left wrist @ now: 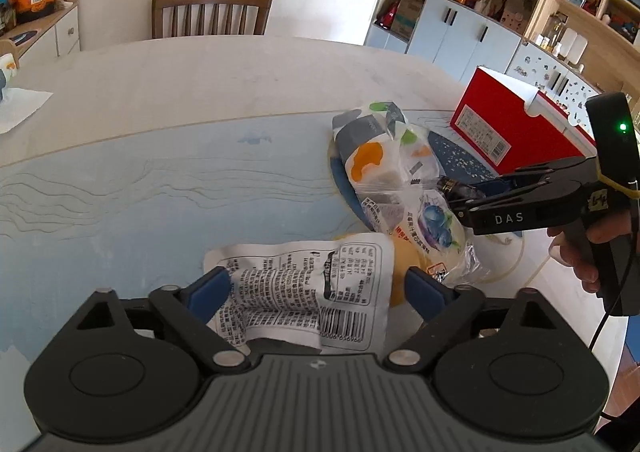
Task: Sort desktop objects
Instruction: 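Move the right tool to the black snack bag while the left tool approaches the white printed wrapper, then grasp the black snack bag with the right tool while the left tool grasps the white wrapper, then carry the black bag and white wrapper with both tools into the shoebox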
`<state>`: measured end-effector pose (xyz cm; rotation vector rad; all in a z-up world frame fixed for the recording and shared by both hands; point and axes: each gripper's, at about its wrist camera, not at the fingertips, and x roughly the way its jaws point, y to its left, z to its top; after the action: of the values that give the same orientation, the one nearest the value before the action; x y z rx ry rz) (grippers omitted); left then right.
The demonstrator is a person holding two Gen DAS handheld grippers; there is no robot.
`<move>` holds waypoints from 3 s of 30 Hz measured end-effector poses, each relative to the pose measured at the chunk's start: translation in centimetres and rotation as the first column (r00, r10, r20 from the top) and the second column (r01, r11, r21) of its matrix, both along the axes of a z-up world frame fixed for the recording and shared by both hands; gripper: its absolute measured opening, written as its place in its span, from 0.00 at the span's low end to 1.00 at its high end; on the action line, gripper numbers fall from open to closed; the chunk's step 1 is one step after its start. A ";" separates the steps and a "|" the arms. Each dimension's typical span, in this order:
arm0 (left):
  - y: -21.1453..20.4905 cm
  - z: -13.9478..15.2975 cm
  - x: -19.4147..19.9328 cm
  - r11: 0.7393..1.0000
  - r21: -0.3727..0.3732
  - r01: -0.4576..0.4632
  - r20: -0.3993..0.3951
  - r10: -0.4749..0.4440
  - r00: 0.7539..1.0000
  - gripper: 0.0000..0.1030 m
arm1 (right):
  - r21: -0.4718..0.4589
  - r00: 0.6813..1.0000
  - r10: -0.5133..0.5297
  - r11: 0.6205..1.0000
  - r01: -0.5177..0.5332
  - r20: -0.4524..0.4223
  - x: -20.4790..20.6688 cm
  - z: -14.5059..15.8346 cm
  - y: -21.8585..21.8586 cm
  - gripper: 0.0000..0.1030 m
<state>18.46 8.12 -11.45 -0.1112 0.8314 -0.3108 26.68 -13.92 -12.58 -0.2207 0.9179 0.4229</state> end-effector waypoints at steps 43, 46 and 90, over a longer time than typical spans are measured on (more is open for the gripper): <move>-1.6 5.6 -5.1 0.996 -0.072 -0.060 0.093 0.066 0.993 0.53 | 0.087 0.998 -0.028 0.996 0.023 0.051 -5.5 6.7 -4.5 0.33; -2.5 6.3 -5.3 0.996 -0.071 -0.055 0.104 0.062 0.993 0.53 | 0.098 0.998 -0.036 0.995 0.030 0.055 -6.0 7.3 -5.3 0.33; -30.0 12.9 4.0 0.968 0.065 0.243 0.229 -0.252 0.940 0.53 | 0.110 0.976 -0.132 0.987 0.114 0.174 1.2 11.2 -25.9 0.33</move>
<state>22.45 -21.86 1.46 0.0644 0.6135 -0.5357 27.89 -39.87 -1.39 -0.1079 0.7253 0.3269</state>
